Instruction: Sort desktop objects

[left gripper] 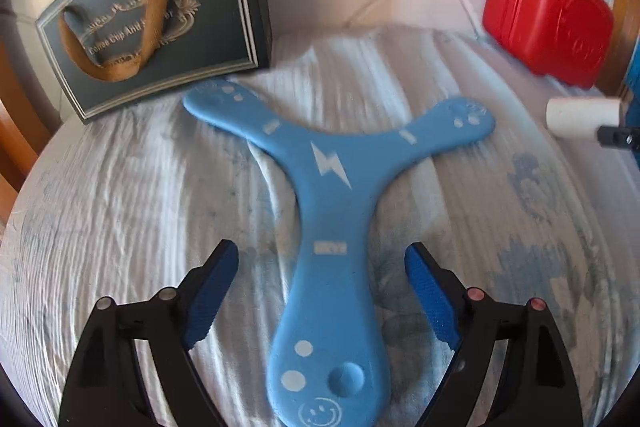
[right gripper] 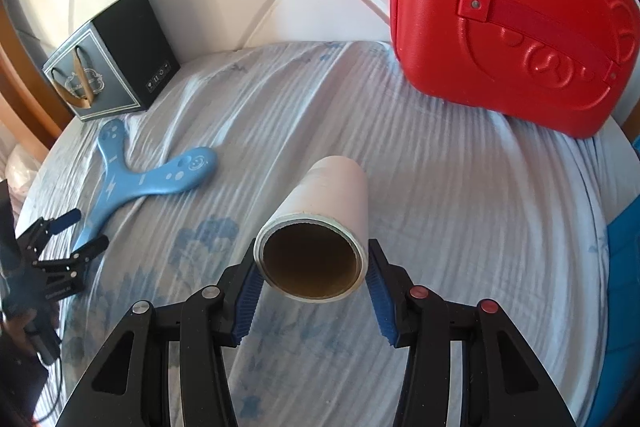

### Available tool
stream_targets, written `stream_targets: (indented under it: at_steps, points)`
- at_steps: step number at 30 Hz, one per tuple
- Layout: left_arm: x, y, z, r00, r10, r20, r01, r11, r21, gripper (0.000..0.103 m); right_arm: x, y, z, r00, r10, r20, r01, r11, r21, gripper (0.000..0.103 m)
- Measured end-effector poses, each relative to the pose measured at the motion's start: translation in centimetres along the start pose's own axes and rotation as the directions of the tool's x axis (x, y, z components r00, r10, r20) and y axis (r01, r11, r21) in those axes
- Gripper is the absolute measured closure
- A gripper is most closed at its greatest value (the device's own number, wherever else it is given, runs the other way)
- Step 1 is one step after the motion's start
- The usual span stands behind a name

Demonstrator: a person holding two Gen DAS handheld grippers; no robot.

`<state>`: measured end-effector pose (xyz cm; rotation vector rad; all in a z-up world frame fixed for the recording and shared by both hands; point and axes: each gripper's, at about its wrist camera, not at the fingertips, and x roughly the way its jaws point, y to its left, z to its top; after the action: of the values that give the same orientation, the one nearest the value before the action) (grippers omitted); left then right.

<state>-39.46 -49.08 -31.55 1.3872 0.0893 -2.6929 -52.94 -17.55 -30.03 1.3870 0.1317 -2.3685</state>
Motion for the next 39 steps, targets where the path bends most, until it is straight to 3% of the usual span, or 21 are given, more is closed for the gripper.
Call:
stream_targets:
  at_steps: [2, 3, 4, 6, 8, 12, 20, 21, 24, 32, 34, 35, 36, 39]
  points:
    - [-0.2, -0.2, 0.3, 0.999, -0.032, -0.013, 0.032, 0.999, 0.0, 0.043, 0.0, 0.0, 0.0, 1.0, -0.001, -0.002, 0.001, 1.0, -0.004, 0.055]
    - [-0.5, -0.5, 0.3, 0.999, -0.044, -0.017, 0.044, 0.999, 0.02, 0.062, 0.1, 0.0, -0.1, 1.0, 0.001, -0.003, -0.001, 1.0, -0.002, 0.055]
    - [-0.8, -1.0, 0.4, 0.999, -0.047, -0.024, 0.048, 0.998, 0.04, 0.069, 0.1, -0.1, -0.1, 1.0, 0.002, -0.005, -0.002, 1.0, 0.0, 0.055]
    - [-1.2, -1.6, 0.1, 0.998, -0.055, -0.028, 0.057, 0.996, 0.065, 0.069, 0.0, -0.1, -0.2, 1.0, 0.006, -0.008, -0.006, 1.0, 0.006, 0.055]
    - [-1.3, -1.0, -0.1, 0.996, -0.081, -0.026, 0.082, 0.996, 0.028, 0.069, 0.0, -0.2, -0.3, 1.0, 0.016, -0.011, -0.015, 1.0, 0.014, 0.055]
    - [-0.7, -0.8, 1.0, 0.998, -0.052, -0.033, 0.053, 0.998, 0.024, 0.066, -0.1, -0.1, -0.2, 1.0, 0.01, -0.008, -0.01, 1.0, 0.012, 0.055]
    - [-4.1, -1.6, -0.3, 0.99, -0.137, 0.013, 0.137, 0.99, 0.023, 0.071, -1.2, -0.3, -0.3, 1.0, 0.001, 0.015, -0.001, 1.0, 0.001, 0.055]
    - [-5.3, -1.9, -0.3, 0.984, -0.174, 0.029, 0.173, 0.984, 0.035, 0.071, -1.4, -0.3, -0.3, 1.0, 0.001, 0.017, -0.001, 1.0, 0.0, 0.055]
    - [-6.6, -4.0, -0.5, 0.983, -0.179, 0.033, 0.174, 0.979, 0.109, 0.071, -2.1, -0.2, -0.5, 1.0, 0.011, 0.018, -0.011, 1.0, -0.007, 0.055]
    - [-8.0, -5.2, -1.3, 0.975, -0.22, 0.027, 0.215, 0.968, 0.131, 0.071, -2.9, -0.9, -1.2, 0.999, 0.047, 0.002, -0.047, 0.999, 0.015, 0.055]
    - [-7.2, -5.6, -1.6, 0.976, -0.217, 0.007, 0.214, 0.969, 0.126, 0.071, -1.7, -2.1, -1.5, 0.996, 0.088, -0.034, -0.086, 0.995, 0.057, 0.05]
    - [-6.8, -5.6, -1.6, 0.976, -0.219, 0.001, 0.217, 0.969, 0.119, 0.071, -1.2, -2.4, -1.6, 0.995, 0.094, -0.044, -0.091, 0.994, 0.064, 0.039]
    - [-6.6, -5.6, -1.7, 0.975, -0.22, -0.002, 0.219, 0.969, 0.112, 0.071, -0.7, -2.7, -1.5, 0.995, 0.088, -0.046, -0.086, 0.995, 0.054, 0.035]
    - [-6.1, -5.9, -2.1, 0.977, -0.214, -0.01, 0.214, 0.97, 0.114, 0.071, 0.2, -2.2, -0.6, 0.999, 0.034, -0.041, -0.036, 0.998, -0.048, 0.035]
